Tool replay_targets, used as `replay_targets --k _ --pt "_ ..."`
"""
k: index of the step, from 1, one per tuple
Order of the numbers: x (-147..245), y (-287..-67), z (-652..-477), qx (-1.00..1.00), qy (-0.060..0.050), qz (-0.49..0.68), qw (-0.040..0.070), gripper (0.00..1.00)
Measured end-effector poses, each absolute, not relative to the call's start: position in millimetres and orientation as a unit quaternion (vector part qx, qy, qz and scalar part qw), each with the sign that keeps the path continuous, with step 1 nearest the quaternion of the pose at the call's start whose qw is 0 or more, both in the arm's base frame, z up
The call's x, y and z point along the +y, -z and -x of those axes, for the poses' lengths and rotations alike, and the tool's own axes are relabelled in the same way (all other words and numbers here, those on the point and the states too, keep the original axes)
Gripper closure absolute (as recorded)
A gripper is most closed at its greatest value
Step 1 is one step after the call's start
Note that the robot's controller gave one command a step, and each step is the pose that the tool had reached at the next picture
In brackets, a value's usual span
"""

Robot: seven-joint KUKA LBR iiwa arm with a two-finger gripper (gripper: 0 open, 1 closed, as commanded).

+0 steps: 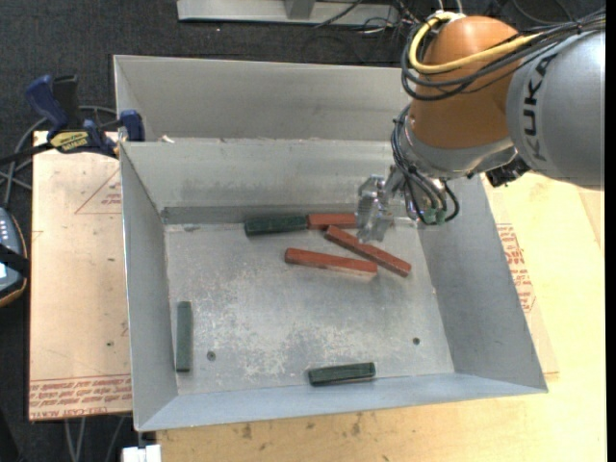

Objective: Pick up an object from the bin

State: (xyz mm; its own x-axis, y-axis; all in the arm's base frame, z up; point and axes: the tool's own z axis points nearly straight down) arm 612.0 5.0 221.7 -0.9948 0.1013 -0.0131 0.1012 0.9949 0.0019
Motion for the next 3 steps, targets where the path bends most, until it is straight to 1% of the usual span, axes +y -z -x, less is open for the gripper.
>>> replay_targets --k 1,2,3 --pt "4.7 -216.5 -609.9 0.999 -0.001 -0.051 0.002 0.0" --pt "10.4 -67.2 -629.0 1.0 -0.001 0.017 0.001 0.0" --pt "9.9 -71.9 -630.4 1.0 -0.001 0.017 0.002 1.0"
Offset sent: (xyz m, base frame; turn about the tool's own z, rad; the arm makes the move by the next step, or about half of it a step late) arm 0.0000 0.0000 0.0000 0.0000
